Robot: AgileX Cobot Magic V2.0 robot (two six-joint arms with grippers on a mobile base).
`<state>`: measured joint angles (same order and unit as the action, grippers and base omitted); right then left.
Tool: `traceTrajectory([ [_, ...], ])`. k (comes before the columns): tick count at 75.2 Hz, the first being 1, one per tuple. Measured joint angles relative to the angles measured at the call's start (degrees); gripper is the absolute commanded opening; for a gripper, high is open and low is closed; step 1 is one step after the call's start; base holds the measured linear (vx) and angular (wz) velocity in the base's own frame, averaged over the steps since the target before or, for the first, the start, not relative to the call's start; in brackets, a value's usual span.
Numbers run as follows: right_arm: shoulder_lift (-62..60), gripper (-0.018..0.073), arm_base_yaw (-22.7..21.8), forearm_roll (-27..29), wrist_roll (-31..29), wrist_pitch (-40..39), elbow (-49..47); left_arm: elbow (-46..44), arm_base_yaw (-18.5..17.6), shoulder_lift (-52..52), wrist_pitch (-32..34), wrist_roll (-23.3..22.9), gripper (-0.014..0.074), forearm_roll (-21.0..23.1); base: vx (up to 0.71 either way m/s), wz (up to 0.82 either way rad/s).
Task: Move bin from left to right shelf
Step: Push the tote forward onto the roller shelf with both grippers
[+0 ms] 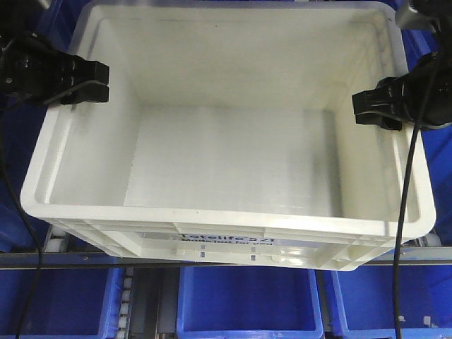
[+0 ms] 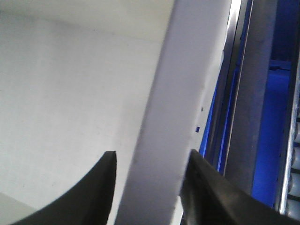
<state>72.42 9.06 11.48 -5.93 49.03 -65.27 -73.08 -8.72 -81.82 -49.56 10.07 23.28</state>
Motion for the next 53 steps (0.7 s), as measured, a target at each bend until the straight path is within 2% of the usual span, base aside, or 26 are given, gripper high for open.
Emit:
traceTrajectory([
  [53, 1.5, -0.0005, 0.0, -1.3, -0.4, -9.2, 0.2, 0.0, 0.0, -3.3, 4.5, 1.4, 0.0003, 1.0, 0.0, 0.0],
])
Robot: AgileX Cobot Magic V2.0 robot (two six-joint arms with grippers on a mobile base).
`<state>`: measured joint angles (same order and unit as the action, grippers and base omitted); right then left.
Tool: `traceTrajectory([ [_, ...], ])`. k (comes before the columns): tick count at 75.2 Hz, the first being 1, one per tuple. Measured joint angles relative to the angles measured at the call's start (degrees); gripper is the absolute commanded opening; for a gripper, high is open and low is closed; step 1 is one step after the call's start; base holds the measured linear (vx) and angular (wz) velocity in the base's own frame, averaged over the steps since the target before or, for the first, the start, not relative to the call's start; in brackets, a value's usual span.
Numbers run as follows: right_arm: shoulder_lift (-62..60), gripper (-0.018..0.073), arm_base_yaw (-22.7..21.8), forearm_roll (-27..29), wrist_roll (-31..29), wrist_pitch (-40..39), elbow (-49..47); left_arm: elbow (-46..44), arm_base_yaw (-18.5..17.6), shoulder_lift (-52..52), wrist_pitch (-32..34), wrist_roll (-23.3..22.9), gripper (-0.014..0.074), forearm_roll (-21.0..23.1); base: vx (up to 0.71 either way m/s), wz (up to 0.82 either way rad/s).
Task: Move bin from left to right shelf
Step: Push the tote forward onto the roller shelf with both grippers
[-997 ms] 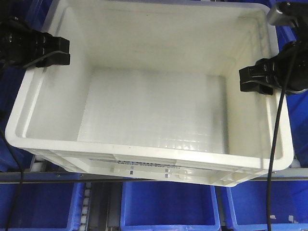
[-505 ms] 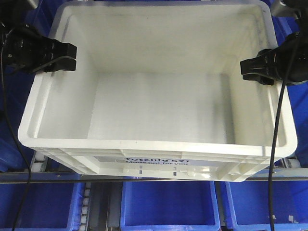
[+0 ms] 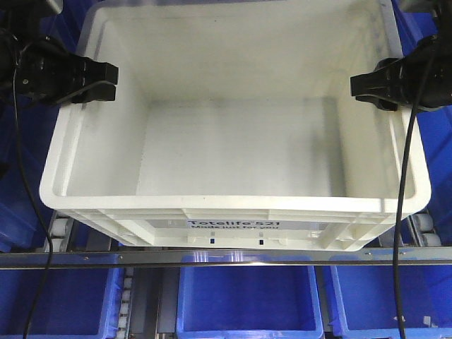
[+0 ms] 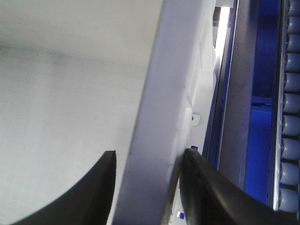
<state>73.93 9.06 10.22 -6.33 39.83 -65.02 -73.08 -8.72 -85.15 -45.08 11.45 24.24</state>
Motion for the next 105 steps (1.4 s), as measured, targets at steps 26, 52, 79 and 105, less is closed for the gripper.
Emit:
traceTrajectory([
  [26, 3.3, -0.0005, 0.0, -0.5, -0.8, -4.1, 0.0, 0.0, 0.0, -2.7, 2.3, 0.1, 0.0003, 0.0, 0.0, 0.0],
  [52, 6.0, -0.0005, 0.0, -2.3, -0.8, -7.5, 0.0, 0.0, 0.0, -4.9, 4.4, 0.5, 0.0003, 0.7, 0.0, 0.0],
  [79, 7.2, -0.0005, 0.0, -3.9, -0.6, -9.0, 0.0, 0.0, 0.0, -4.9, 6.5, 0.4, 0.0003, 1.4, 0.0, 0.0],
  [105, 7.9, -0.0005, 0.0, -5.4, -0.4, -9.7, 0.0, 0.0, 0.0, -4.9, 7.0, 0.3, 0.0003, 1.8, 0.0, 0.0],
])
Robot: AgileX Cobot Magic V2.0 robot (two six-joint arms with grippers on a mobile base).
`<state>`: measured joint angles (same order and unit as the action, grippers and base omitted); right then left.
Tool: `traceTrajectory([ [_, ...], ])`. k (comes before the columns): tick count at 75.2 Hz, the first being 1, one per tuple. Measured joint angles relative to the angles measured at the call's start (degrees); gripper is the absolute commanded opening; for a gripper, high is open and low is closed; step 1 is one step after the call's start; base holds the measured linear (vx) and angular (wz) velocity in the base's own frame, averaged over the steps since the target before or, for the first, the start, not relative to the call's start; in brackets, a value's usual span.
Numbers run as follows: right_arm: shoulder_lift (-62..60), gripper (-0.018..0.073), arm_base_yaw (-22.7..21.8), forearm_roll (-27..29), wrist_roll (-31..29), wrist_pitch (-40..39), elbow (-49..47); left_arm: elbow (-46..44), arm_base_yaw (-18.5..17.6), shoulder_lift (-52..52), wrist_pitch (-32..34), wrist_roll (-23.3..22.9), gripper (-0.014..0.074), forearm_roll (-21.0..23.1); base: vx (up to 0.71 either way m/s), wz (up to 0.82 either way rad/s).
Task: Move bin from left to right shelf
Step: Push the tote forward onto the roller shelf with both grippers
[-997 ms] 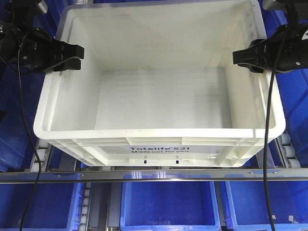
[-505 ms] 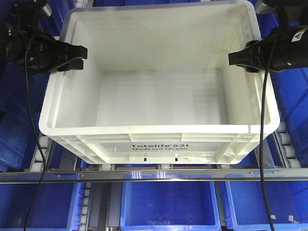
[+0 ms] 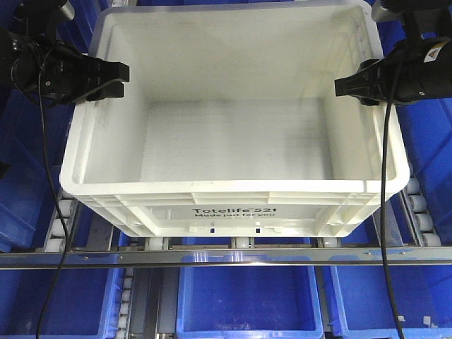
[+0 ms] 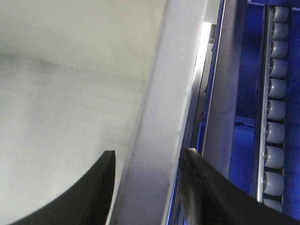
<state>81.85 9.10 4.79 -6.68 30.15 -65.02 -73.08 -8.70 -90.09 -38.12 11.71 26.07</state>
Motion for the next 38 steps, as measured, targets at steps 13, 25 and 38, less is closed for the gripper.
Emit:
traceTrajectory([
  [13, 0.6, -0.0005, 0.0, 0.0, 0.1, -0.1, -0.1, 0.0, 0.0, 0.0, 0.0, -0.2, 0.0003, -0.1, 0.0, 0.0],
  [25, 0.7, -0.0005, 0.0, 0.0, 0.1, -0.1, -0.1, 0.0, 0.0, 0.0, 0.0, -0.2, 0.0003, -0.1, 0.0, 0.0],
  [38, 0.7, -0.0004, 0.0, 0.0, 0.1, -0.3, -0.1, 0.0, 0.0, 0.0, 0.3, -0.2, 0.0004, -0.1, 0.0, 0.0],
])
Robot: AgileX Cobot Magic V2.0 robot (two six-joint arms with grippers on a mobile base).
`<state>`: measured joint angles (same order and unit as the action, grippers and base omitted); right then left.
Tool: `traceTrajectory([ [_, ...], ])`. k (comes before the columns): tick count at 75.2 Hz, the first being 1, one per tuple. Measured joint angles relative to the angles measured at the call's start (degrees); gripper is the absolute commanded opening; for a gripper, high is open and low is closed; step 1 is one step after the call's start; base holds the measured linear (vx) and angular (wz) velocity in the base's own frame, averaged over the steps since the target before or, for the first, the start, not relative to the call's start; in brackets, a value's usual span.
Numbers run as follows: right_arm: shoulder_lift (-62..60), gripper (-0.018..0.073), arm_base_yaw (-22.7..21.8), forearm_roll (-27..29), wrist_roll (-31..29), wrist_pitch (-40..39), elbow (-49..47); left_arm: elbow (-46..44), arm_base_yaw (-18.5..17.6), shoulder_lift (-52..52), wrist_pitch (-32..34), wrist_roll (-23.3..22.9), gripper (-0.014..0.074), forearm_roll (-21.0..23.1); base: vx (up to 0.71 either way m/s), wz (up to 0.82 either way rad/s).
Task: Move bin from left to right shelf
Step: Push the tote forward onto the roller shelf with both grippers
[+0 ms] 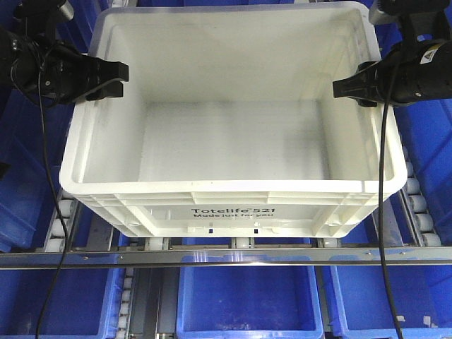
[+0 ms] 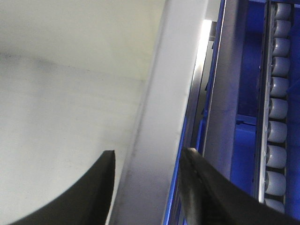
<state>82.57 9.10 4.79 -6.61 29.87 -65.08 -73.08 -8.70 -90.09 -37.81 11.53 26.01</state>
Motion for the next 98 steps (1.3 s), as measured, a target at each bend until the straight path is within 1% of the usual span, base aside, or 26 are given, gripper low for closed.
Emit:
traceTrajectory([
  [14, 0.0, 0.0017, 0.0, 0.0, 0.0, -0.2, 0.0, 0.0, 0.0, 0.0, 0.3, 0.0, 0.0025, 0.0, 0.0, 0.0],
  [24, 0.0, 0.0071, 0.0, -0.1, 0.0, -0.2, 0.0, 0.0, 0.0, 0.0, 0.3, 0.0, 0.0071, 0.0, 0.0, 0.0],
  [34, 0.0, 0.0163, 0.0, -0.1, 0.0, -0.2, 0.0, 0.0, 0.0, 0.0, 0.4, 0.2, 0.0134, 0.0, 0.0, 0.0],
  [50, 0.0, 0.0355, 0.0, -0.3, 0.0, -0.2, 0.0, 0.0, 0.0, 0.0, 0.5, 0.8, 0.0229, 0.2, 0.0, 0.0],
  [58, 0.0, 0.0438, 0.0, -1.4, 0.0, -2.4, -0.3, 0.0, -0.2, 0.0, 0.5, 2.2, 0.0257, 0.9, 0.0, 0.0],
  [64, 0.0, 0.0477, -0.2, -2.3, 0.0, -3.1, -0.4, 0.0, -0.5, 0.2, 0.7, 2.9, 0.0267, 1.0, 0.0, 0.0],
  [72, 0.0, 0.0502, -0.2, -3.0, 0.0, -3.1, -0.4, 0.0, -0.5, 0.2, 1.2, 3.8, 0.0272, 1.0, 0.0, 0.0],
  [98, 0.0, 0.0503, -0.2, -5.2, 0.0, -3.2, -0.4, -0.4, -0.5, 1.1, 4.8, 4.7, 0.0273, 1.0, 0.0, 0.0],
])
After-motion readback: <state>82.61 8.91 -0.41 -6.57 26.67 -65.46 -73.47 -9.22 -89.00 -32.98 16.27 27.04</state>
